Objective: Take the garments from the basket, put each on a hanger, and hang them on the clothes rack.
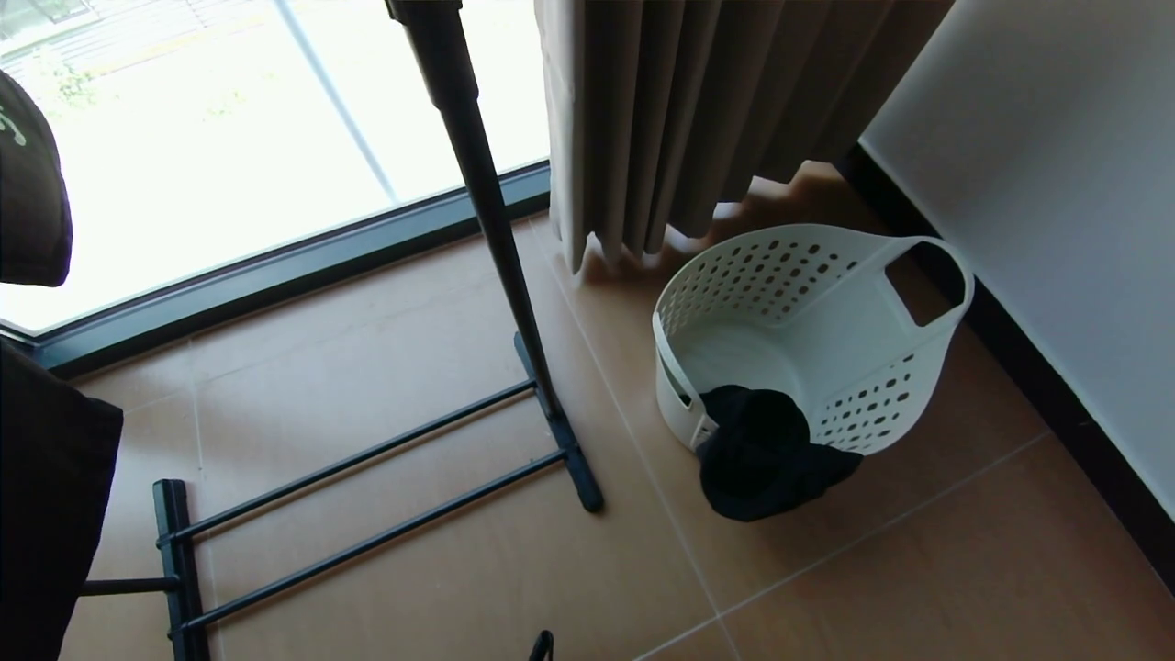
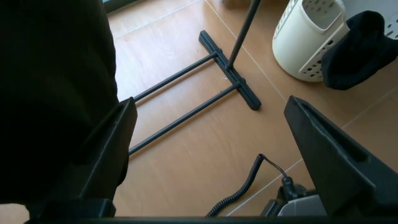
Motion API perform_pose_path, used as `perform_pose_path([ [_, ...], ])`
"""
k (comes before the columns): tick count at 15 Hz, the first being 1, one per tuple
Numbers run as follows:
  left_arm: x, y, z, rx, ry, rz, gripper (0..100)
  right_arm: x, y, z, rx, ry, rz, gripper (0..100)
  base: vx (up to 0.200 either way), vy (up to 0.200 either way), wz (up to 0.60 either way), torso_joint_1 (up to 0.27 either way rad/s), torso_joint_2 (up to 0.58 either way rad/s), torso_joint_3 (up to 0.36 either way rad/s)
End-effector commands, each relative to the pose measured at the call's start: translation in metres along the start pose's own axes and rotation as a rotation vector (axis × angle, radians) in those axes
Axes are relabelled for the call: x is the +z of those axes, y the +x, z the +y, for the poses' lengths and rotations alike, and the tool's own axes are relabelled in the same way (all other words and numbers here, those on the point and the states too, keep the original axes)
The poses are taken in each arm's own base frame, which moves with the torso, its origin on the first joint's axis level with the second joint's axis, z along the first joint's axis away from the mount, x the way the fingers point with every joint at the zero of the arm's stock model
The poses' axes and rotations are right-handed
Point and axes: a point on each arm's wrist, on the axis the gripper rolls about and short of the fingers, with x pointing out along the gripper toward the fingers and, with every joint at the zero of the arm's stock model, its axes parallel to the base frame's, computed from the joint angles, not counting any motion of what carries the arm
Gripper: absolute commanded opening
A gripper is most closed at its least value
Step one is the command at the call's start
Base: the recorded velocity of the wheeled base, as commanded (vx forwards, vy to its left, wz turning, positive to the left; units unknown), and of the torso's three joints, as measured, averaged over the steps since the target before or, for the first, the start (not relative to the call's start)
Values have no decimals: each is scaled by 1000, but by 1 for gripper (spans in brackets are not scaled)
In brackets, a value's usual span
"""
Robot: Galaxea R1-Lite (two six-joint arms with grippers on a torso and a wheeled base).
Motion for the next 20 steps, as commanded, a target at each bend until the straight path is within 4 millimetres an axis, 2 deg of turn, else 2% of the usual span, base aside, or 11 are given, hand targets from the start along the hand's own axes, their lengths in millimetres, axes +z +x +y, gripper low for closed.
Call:
perform_pose_path([
  [1,0,0,0,0,0,-1,100,0,0,0,0,-1,-1,100,0,0,0,7,2,-203],
  [7,0,0,0,0,2,-1,100,0,3,0,2,4,40,100,0,0,0,0,4,-135],
  [12,0,0,0,3,5,-1,100,3,15,-2,115,9,177,100,0,0,0,0,0,0],
  [13,0,0,0,-2,-3,-1,100,9,19,-2,151,8,198,100,0,0,0,0,0,0],
  [16,0,0,0,-2,-3,-1,100,26,33,-2,242,-1,277,100,0,0,0,0,0,0],
  [20,0,0,0,-2,-3,-1,100,49,70,4,307,-46,399,100,0,0,0,0,0,0],
])
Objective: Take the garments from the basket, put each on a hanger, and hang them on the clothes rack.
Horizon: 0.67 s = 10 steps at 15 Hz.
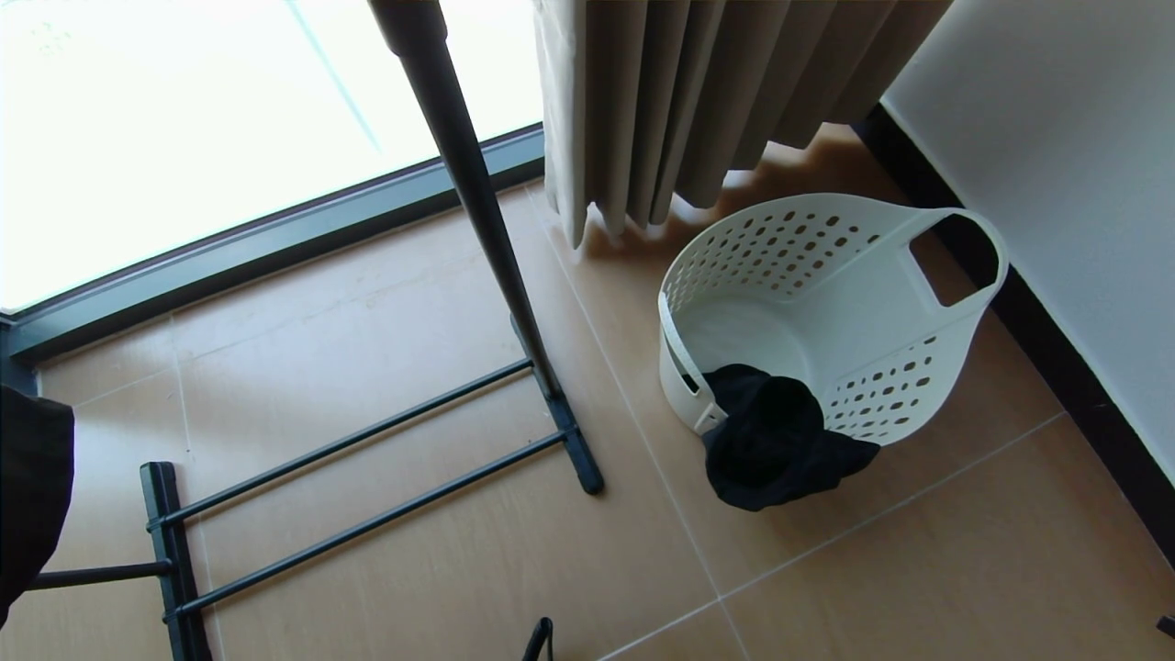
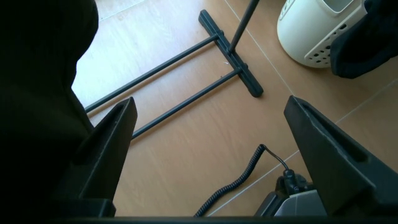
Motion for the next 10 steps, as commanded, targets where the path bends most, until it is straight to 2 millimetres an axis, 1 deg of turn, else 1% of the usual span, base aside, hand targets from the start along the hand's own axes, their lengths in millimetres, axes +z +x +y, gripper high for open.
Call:
perform_pose_path([
  [1,0,0,0,0,0,-1,100,31,38,-4,44,-52,157,100,0,0,0,0,0,0],
  [2,0,0,0,0,-2,-1,100,35,44,-4,48,-69,174,100,0,0,0,0,0,0],
  [3,0,0,0,0,-2,-1,100,49,63,-7,58,-129,207,100,0,0,0,0,0,0],
  [4,0,0,0,0,-2,-1,100,58,80,-8,72,-176,246,100,0,0,0,0,0,0],
  [5,0,0,0,0,-2,-1,100,61,88,-9,77,-201,264,100,0,0,0,0,0,0],
  [6,0,0,0,0,-2,-1,100,69,109,-11,96,-264,306,100,0,0,0,0,0,0],
  [7,0,0,0,0,-2,-1,100,73,125,-12,113,-325,332,100,0,0,0,0,0,0],
  [8,0,0,0,0,-2,-1,100,75,134,-13,123,-366,345,100,0,0,0,0,0,0],
  [9,0,0,0,0,-2,-1,100,75,134,-13,123,-366,345,100,0,0,0,0,0,0],
  [10,0,0,0,-2,-2,-1,100,82,164,-15,151,-480,378,100,0,0,0,0,0,0],
])
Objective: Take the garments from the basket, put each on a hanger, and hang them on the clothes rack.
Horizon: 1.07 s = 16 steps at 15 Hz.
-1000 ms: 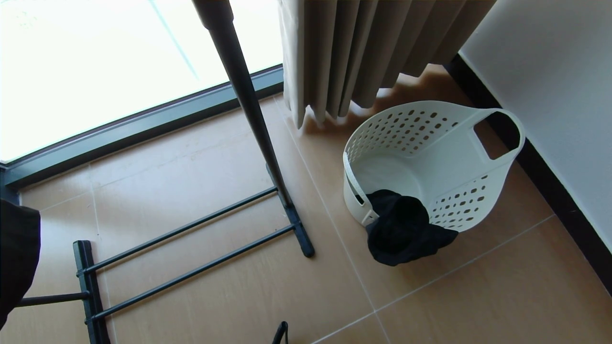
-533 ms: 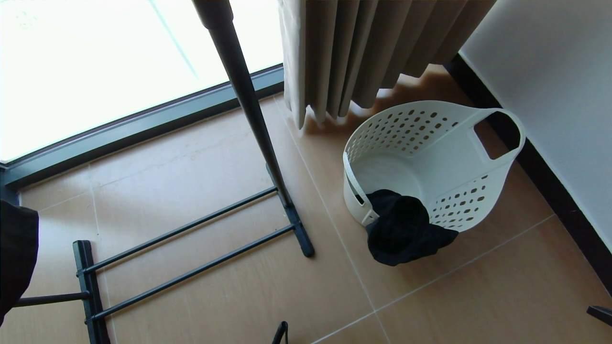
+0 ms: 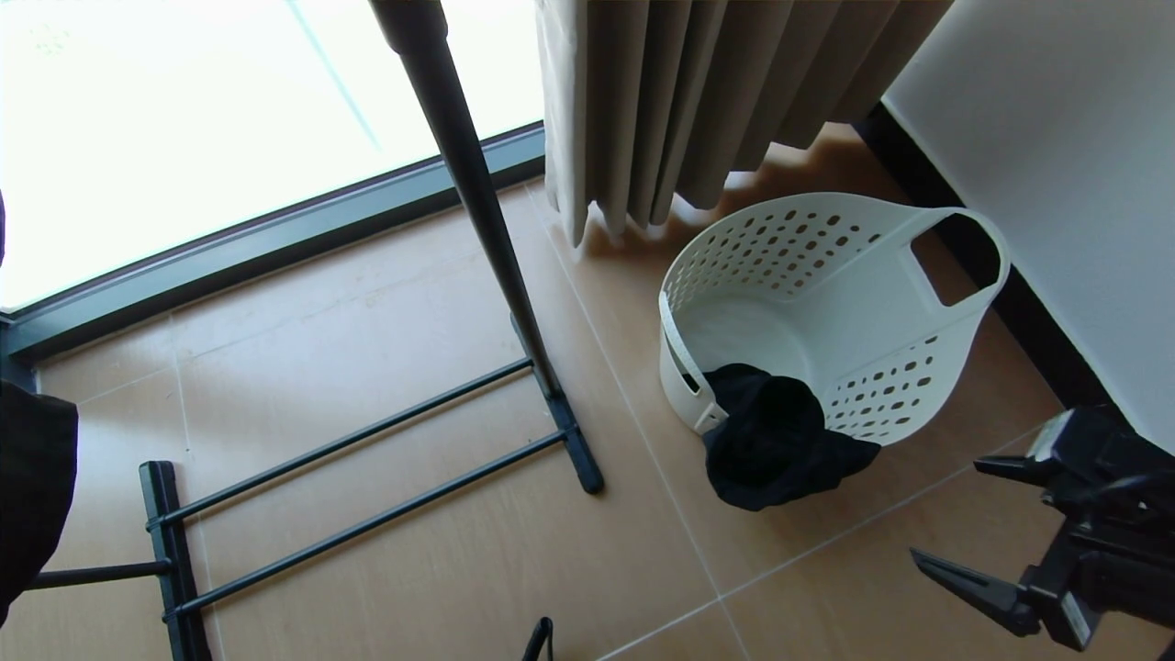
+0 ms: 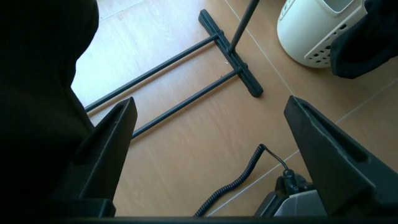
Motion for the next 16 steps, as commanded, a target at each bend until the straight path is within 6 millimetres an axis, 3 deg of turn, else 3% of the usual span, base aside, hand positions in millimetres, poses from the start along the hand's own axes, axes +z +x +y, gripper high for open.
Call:
perform_pose_path([
  [1,0,0,0,0,0,-1,100,17,53,-14,56,-123,98,100,0,0,0,0,0,0],
  [8,0,0,0,0,0,-1,100,45,127,-34,-60,-457,172,100,0,0,0,0,0,0],
  [16,0,0,0,-2,-1,-1,100,69,160,-58,-189,-437,99,100,0,0,0,0,0,0],
])
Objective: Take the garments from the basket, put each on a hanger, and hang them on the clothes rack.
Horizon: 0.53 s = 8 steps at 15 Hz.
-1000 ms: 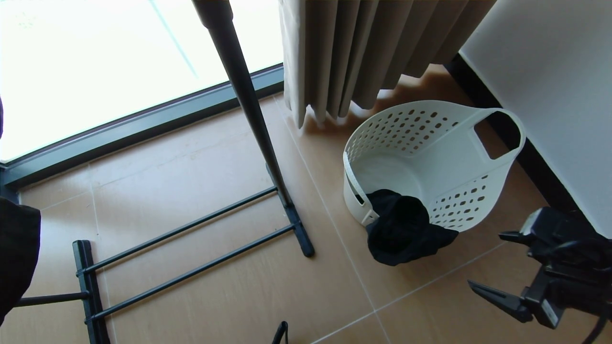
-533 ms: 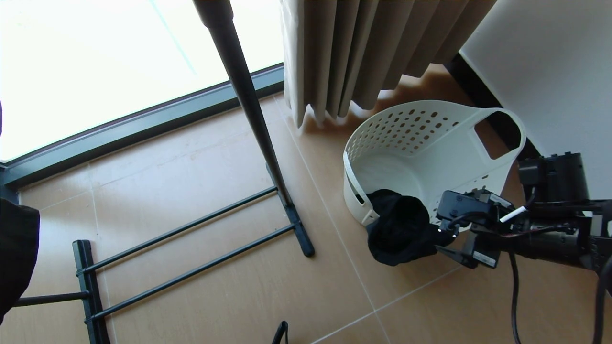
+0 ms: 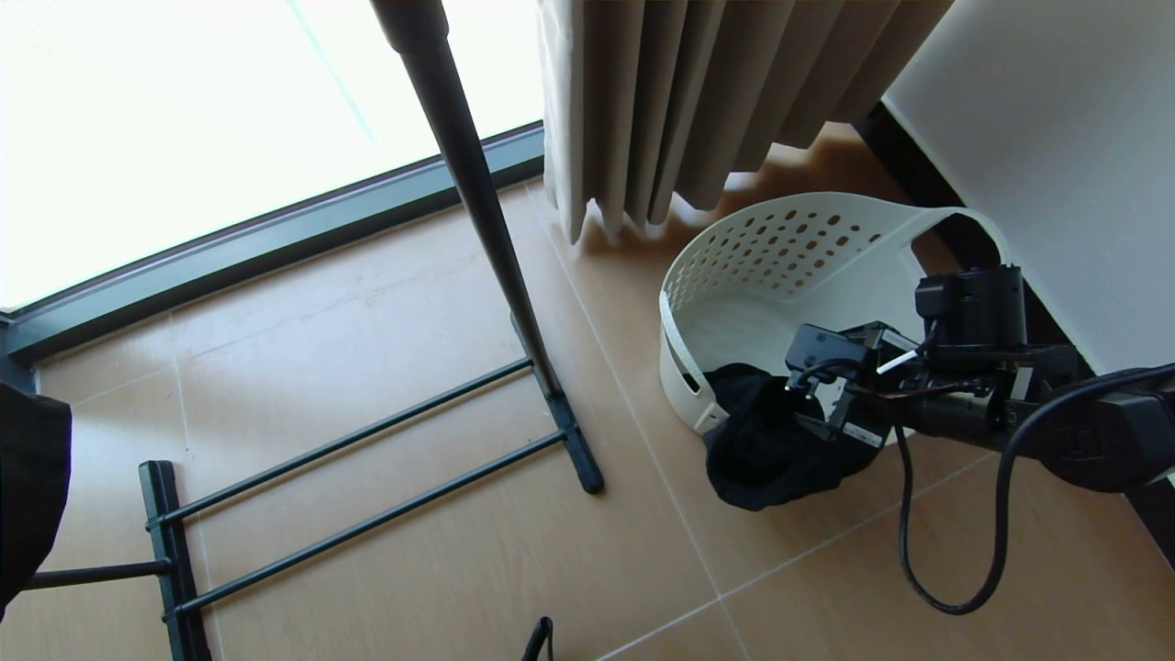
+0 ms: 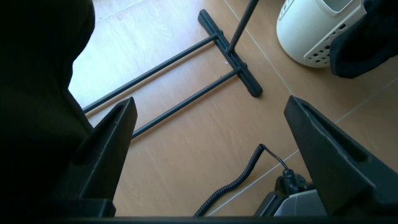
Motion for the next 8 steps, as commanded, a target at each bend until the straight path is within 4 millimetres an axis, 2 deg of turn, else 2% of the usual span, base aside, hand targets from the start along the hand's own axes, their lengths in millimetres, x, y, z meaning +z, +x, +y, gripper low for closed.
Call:
perform_pose_path([
  [1,0,0,0,1,0,0,100,0,9,-3,-5,11,3,100,0,0,0,0,0,0],
  [8,0,0,0,1,0,0,100,9,24,-10,-26,26,-16,100,0,0,0,0,0,0],
])
